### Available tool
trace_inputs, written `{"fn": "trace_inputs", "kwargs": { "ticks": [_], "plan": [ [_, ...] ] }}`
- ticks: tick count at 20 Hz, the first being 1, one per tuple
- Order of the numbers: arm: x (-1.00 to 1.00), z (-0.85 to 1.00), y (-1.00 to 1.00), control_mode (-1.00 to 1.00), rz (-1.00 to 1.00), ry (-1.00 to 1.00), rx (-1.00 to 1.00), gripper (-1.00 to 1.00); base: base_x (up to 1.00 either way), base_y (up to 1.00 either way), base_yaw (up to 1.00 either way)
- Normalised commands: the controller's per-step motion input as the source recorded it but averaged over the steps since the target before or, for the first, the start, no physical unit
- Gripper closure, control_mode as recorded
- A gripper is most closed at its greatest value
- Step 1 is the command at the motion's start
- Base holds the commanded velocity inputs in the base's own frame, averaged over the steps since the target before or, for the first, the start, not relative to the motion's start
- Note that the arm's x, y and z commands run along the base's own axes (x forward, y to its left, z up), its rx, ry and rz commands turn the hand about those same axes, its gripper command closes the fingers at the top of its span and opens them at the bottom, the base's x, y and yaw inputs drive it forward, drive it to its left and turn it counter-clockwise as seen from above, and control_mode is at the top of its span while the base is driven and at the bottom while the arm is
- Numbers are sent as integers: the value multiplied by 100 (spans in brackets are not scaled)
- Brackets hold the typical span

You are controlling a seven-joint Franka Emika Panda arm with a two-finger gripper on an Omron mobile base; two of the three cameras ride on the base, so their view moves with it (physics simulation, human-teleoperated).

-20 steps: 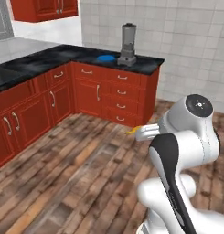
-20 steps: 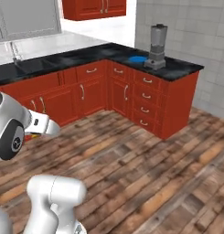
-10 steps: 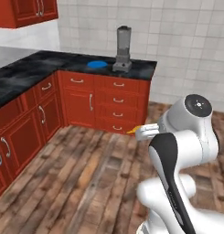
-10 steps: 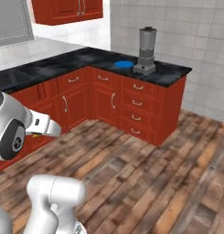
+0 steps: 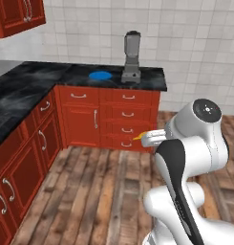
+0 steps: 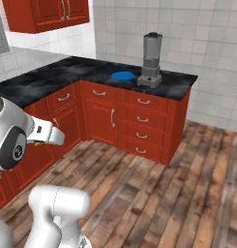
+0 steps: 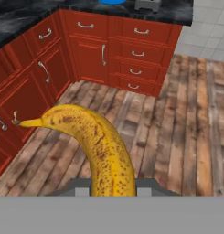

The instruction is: Pick the pear and banana from the fridge and place them on the plate next to the blender to make a fruit smoothie.

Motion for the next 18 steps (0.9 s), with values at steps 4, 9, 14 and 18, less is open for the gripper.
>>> {"fn": "trace_inputs", "kwargs": {
  "ticks": [4, 9, 14, 18],
  "plan": [
    [0, 0, 0, 100, 0, 0, 0, 100, 100, 100, -35],
    [0, 0, 0, 100, 0, 0, 0, 100, 100, 100, -37],
    [0, 0, 0, 100, 0, 0, 0, 100, 100, 100, -37],
    [0, 0, 0, 100, 0, 0, 0, 100, 100, 91, -35]
  ]
}}
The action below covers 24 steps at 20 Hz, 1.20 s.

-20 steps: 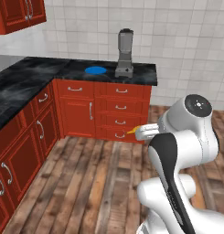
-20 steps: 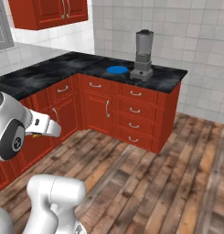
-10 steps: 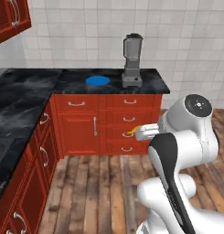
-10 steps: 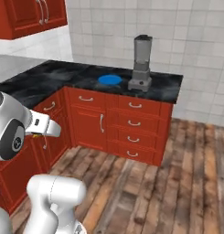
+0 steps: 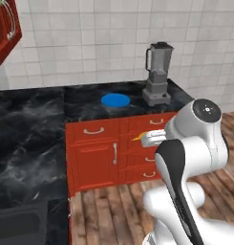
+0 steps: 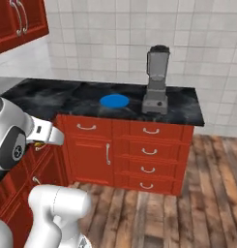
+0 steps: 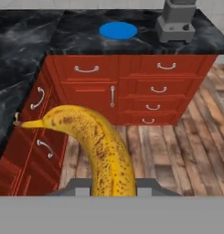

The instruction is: Pick the pear and banana from the fridge and place them on the plate next to the blender to make a fruit smoothie.

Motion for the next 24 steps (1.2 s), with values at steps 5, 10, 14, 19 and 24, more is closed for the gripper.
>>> {"fn": "trace_inputs", "kwargs": {
  "ticks": [5, 10, 14, 19, 24],
  "plan": [
    [0, 0, 0, 100, 0, 0, 0, 100, 100, 54, -30],
    [0, 0, 0, 100, 0, 0, 0, 100, 100, -2, -22],
    [0, 0, 0, 100, 0, 0, 0, 100, 98, -4, -9],
    [32, -4, -8, -100, 0, 4, 0, 100, 39, -1, 0],
    [100, -59, -32, -100, -6, 35, 0, 100, 0, 0, 0]
  ]
}}
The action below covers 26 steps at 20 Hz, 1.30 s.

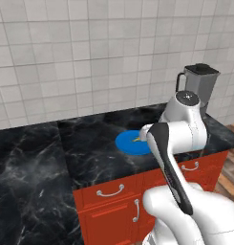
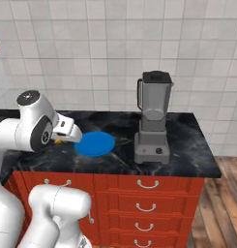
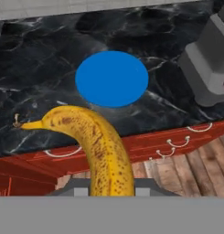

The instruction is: Pick the pear and banana from the fridge and place them on the plate next to the blender to make a fruit smoothie.

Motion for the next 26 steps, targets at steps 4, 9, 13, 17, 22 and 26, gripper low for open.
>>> {"fn": "trace_inputs", "kwargs": {
  "ticks": [4, 9, 13, 17, 22, 26],
  "plan": [
    [98, -68, -4, -100, -5, 24, -2, 100, 0, 0, 0],
    [86, -54, 0, -100, -3, 2, 0, 100, 0, 0, 0],
    [97, -56, 0, -100, -2, -4, 0, 100, 0, 0, 0],
    [100, -61, 0, -100, -2, -10, 0, 100, 0, 0, 0],
    [94, -45, 0, -100, -1, -14, -1, 100, 0, 0, 0],
    [61, -10, 0, -100, 0, -3, 0, -100, 0, 0, 0]
  ]
}}
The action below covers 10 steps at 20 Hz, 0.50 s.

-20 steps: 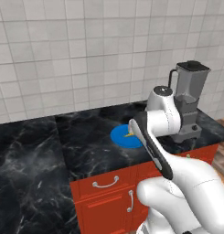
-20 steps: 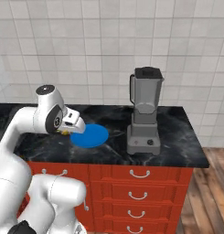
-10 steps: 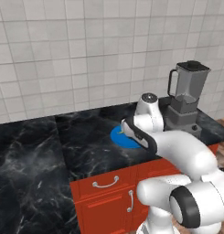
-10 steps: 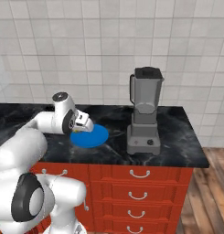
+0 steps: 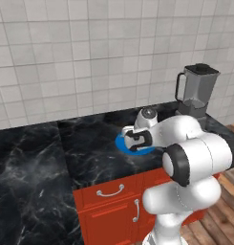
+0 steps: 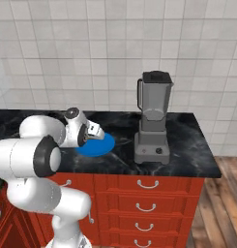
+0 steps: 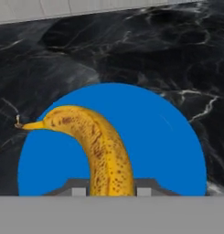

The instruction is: Pick the pear and banana from the fridge and place them on the plate next to the blender to make a fruit smoothie.

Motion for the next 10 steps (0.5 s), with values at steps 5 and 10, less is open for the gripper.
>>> {"fn": "trace_inputs", "kwargs": {
  "ticks": [5, 10],
  "plan": [
    [7, 39, -4, -100, -2, 19, 1, -100, 0, 0, 0],
    [-32, 77, -11, -100, 0, 17, 2, -100, 0, 0, 0]
  ]
}}
